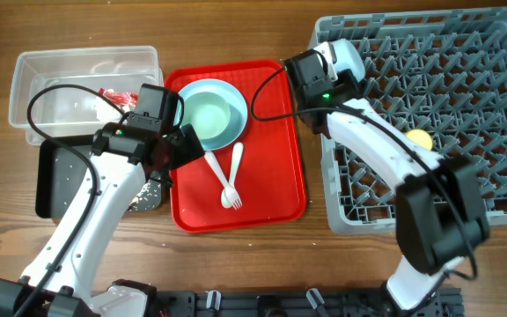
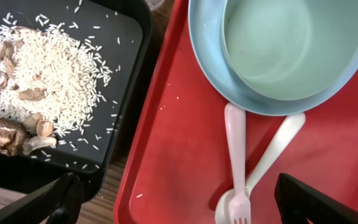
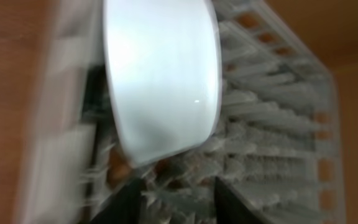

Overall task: Sort waste into correct bins and load items into the dishwasher rack
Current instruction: 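Grasp the light-blue bowl with the right gripper and set it in the rack, then grasp the green bowl with the right gripper and place it in the rack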

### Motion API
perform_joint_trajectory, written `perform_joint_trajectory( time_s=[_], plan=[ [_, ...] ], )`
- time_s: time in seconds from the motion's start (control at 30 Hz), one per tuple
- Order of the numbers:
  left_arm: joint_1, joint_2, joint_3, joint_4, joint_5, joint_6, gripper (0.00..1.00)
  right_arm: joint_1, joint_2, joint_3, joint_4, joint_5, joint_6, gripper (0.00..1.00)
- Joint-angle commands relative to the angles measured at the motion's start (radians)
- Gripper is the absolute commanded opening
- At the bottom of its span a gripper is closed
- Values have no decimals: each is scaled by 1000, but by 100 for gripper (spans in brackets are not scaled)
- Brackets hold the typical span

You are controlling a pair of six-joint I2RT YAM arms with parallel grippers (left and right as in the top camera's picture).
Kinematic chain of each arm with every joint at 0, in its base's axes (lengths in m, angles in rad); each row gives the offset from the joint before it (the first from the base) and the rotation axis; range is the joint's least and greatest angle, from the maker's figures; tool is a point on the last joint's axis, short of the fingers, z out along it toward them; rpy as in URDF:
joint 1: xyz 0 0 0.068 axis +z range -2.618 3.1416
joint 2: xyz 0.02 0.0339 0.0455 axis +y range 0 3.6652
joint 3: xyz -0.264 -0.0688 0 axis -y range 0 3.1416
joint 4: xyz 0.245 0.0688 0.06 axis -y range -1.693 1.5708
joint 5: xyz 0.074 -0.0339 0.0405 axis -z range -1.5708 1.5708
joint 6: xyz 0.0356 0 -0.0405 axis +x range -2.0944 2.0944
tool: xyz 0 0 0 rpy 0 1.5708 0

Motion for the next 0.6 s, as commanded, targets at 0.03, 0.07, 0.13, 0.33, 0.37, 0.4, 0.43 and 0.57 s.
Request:
perform_joint_trajectory(
  time_s=[0.03,0.07,0.13,0.33,0.37,0.4,0.43,0.57],
  plan=[
    [5,-14,0,1,-16,-9,100,8,-262,-1,-68,-464,57,63],
    [6,-14,0,0,-17,-8,100,8,-300,-1,-80,-615,58,63],
    [18,-17,0,-23,-36,-3,100,8,-336,-1,-97,-929,104,63],
    [273,-71,0,-113,6,-6,100,69,-238,0,-52,-1062,301,56],
    [313,-74,0,-117,38,-6,100,89,-214,10,-36,-1032,321,54],
    [344,-74,0,-123,48,-6,100,105,-188,48,-49,-1019,327,54],
    [366,-74,0,-128,48,-6,100,113,-152,106,-83,-1017,346,54],
    [369,-74,0,-130,60,-6,100,132,12,229,-113,-987,381,54]
  ],
)
